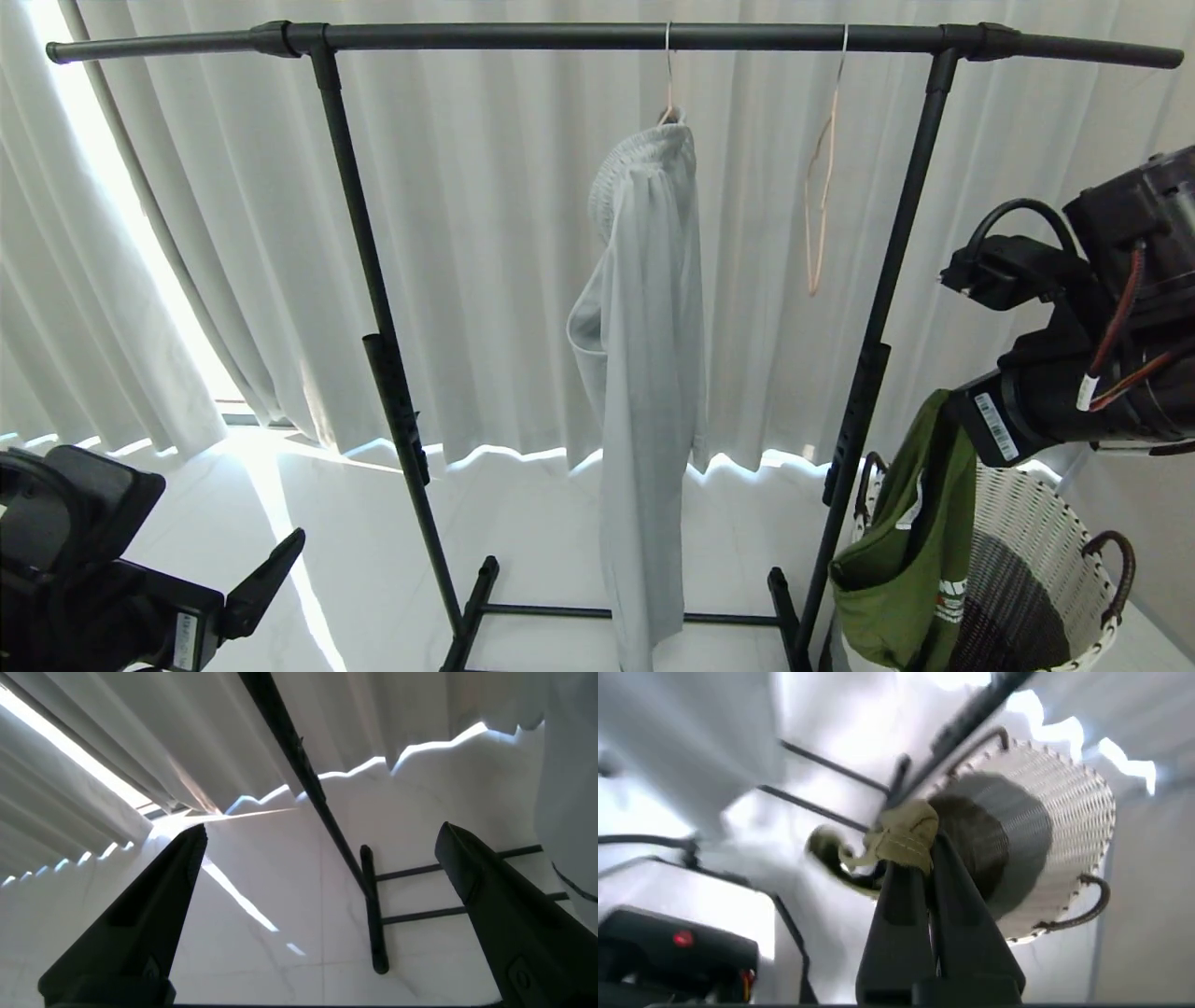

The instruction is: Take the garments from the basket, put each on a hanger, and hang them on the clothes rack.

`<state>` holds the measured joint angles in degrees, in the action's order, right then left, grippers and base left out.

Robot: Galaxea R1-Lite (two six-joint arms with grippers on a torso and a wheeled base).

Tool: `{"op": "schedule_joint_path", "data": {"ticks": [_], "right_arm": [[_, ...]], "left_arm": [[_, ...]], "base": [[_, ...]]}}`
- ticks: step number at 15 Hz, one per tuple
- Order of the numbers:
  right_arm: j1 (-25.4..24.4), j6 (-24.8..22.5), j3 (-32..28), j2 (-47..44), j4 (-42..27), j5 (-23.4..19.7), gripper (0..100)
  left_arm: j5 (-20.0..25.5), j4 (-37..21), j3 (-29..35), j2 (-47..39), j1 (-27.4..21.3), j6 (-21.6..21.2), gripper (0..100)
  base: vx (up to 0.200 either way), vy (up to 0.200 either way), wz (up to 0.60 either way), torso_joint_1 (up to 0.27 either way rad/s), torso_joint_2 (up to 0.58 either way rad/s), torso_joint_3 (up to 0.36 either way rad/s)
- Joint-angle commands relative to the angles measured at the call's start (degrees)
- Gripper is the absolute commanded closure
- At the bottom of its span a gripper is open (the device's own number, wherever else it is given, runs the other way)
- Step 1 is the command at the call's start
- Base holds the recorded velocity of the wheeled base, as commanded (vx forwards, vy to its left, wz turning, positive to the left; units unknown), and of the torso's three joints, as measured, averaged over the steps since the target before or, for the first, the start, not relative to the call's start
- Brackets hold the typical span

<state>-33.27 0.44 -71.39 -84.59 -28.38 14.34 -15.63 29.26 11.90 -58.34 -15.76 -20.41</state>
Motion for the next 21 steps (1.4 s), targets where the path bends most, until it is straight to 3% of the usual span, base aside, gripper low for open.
{"op": "schedule_joint_path", "data": {"ticks": [1, 4, 9, 11, 13, 16, 19, 21], "right_arm": [[-2.5, 0.0, -1.9, 0.9, 0.1, 0.0, 100], [-5.2, 0.2, -4.2, 0.1, 0.2, -0.1, 100], [-13.1, 4.0, -11.6, -2.9, 0.3, -0.3, 100], [-16.3, 4.1, -15.7, -4.3, 0.3, -0.3, 100], [-18.1, 4.3, -18.0, -5.1, 0.3, -0.3, 100], [-20.1, 4.4, -19.4, -5.4, 0.3, -0.4, 100], [-21.9, 6.4, -19.5, -5.1, 0.3, -0.4, 100], [-22.7, 6.9, -19.6, -4.9, 0.3, -0.5, 100]], "left_arm": [[0.0, 0.0, 0.0, 0.5, -0.1, 0.0, 0], [0.2, 0.0, 0.0, 1.6, -2.1, 0.1, 0], [0.2, 0.0, 3.8, -1.2, -20.6, 1.4, 0], [0.2, 0.1, 9.3, -5.5, -29.8, 8.7, 0], [0.2, 0.1, 14.9, -10.2, -34.1, 14.3, 0], [0.2, 0.1, 24.3, -20.8, -41.7, 27.4, 0], [3.0, 0.9, 28.0, -29.3, -43.6, 35.3, 0], [7.9, 1.8, 28.4, -33.6, -41.3, 36.1, 0]], "base": [[-0.2, 0.0, 0.0, 0.007, 0.0, 0.002], [-0.067, 0.0, 0.0, -0.001, 0.0, -0.001], [0.0, 0.0, 0.0, 0.0, 0.0, 0.0], [0.0, 0.0, 0.0, 0.0, 0.0, 0.0], [0.0, 0.0, 0.0, 0.0, 0.0, 0.0], [0.0, 0.0, 0.0, 0.0, 0.0, 0.0], [0.0, 0.0, 0.0, 0.0, 0.0, 0.0], [0.0, 0.0, 0.0, 0.0, 0.0, 0.0]]}}
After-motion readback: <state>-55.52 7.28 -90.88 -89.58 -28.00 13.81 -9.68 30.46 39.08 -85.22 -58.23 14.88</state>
